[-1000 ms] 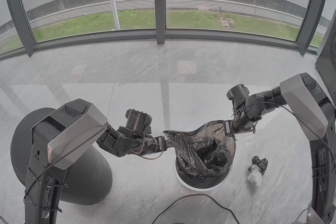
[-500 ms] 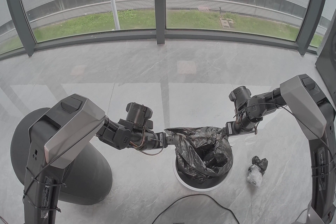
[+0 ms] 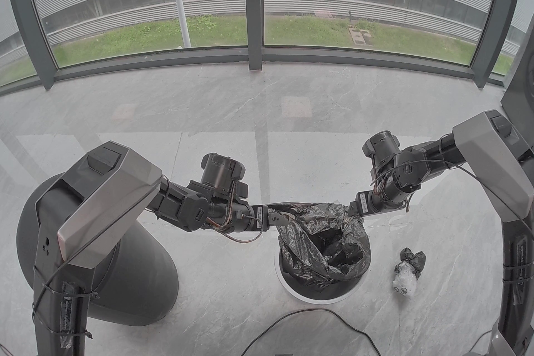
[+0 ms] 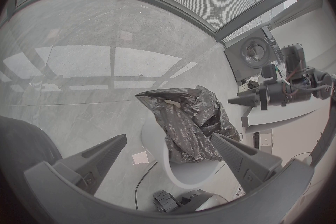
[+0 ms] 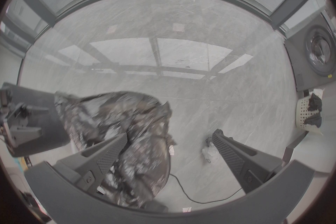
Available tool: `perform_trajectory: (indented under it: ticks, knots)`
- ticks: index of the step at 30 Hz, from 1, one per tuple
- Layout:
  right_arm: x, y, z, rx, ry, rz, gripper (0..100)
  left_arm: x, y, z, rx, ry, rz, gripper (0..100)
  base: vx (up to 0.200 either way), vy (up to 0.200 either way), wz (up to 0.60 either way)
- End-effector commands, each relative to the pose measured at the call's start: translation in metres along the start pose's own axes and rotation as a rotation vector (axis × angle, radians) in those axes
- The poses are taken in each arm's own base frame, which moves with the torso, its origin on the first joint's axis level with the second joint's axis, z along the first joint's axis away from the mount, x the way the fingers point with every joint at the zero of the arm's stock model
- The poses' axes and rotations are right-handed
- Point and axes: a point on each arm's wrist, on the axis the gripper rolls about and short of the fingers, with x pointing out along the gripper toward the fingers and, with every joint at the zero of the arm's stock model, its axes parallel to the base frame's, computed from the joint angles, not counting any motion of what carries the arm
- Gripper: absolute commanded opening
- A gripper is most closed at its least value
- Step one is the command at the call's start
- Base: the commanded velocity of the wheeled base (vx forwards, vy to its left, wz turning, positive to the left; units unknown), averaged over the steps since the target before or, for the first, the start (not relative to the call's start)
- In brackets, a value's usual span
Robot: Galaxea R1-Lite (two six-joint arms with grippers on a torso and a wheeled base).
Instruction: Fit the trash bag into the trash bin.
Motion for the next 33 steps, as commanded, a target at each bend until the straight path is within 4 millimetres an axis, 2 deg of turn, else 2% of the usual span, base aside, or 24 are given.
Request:
perform_trajectory:
  ticks: [1, 4, 7, 8, 9, 10, 13, 16, 19, 25, 33]
  knots:
    - [-0.067, 0.035, -0.030, -0.166, -0.037, 0.117, 100, -0.032, -0.020, -0.001, 0.015, 0.007, -0.007, 100, 0.000, 0.000, 0.00]
    - [-0.086, 0.046, -0.048, -0.303, -0.079, 0.159, 100, -0.051, -0.025, -0.015, 0.002, 0.061, 0.007, 100, 0.000, 0.000, 0.00]
    - [-0.093, 0.047, -0.053, -0.484, -0.140, 0.207, 100, -0.069, -0.033, -0.030, -0.001, 0.110, 0.007, 100, 0.000, 0.000, 0.00]
    - [-0.093, 0.047, -0.053, -0.484, -0.140, 0.207, 100, -0.069, -0.033, -0.030, -0.001, 0.110, 0.007, 100, 0.000, 0.000, 0.00]
    - [-0.095, 0.050, -0.052, -0.569, -0.192, 0.235, 100, -0.079, -0.035, -0.041, 0.002, 0.129, 0.002, 100, 0.000, 0.000, 0.00]
    - [-0.094, 0.050, -0.052, -0.576, -0.197, 0.236, 100, -0.081, -0.035, -0.043, 0.003, 0.134, 0.003, 100, 0.000, 0.000, 0.00]
    - [-0.089, 0.055, -0.061, -0.598, -0.192, 0.246, 100, -0.087, -0.034, -0.052, 0.010, 0.138, 0.009, 100, 0.000, 0.000, 0.00]
    - [-0.080, 0.061, -0.080, -0.627, -0.174, 0.263, 100, -0.093, -0.029, -0.066, 0.024, 0.096, 0.023, 100, 0.000, 0.000, 0.00]
    - [-0.074, 0.071, -0.090, -0.644, -0.195, 0.292, 100, -0.099, -0.034, -0.073, 0.048, 0.044, 0.027, 100, 0.000, 0.000, 0.00]
    - [-0.052, 0.079, -0.096, -0.658, -0.169, 0.384, 100, -0.095, -0.038, -0.085, 0.044, 0.046, 0.053, 100, 0.000, 0.000, 0.00]
    - [-0.040, 0.080, -0.102, -0.665, -0.123, 0.422, 100, -0.093, -0.034, -0.096, 0.042, 0.086, 0.070, 100, 0.000, 0.000, 0.00]
